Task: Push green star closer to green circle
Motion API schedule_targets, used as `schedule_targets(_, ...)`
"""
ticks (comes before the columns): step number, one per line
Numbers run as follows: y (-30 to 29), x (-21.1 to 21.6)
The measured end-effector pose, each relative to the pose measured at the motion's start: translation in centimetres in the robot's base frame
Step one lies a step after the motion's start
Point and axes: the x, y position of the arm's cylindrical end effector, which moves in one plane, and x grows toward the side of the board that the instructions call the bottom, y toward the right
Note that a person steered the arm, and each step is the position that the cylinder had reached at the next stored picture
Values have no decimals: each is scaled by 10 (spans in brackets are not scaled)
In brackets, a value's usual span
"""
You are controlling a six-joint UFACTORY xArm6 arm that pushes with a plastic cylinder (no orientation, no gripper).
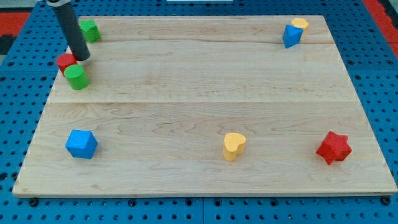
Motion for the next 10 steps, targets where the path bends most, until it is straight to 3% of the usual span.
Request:
schedule_targets(1,3,-9)
schedule_targets(3,-52,-29)
schedule_targets(6,-21,-112)
schedule_targets(7,27,-85)
schedule_targets(8,62,-29)
schedule_targets(10,60,-50)
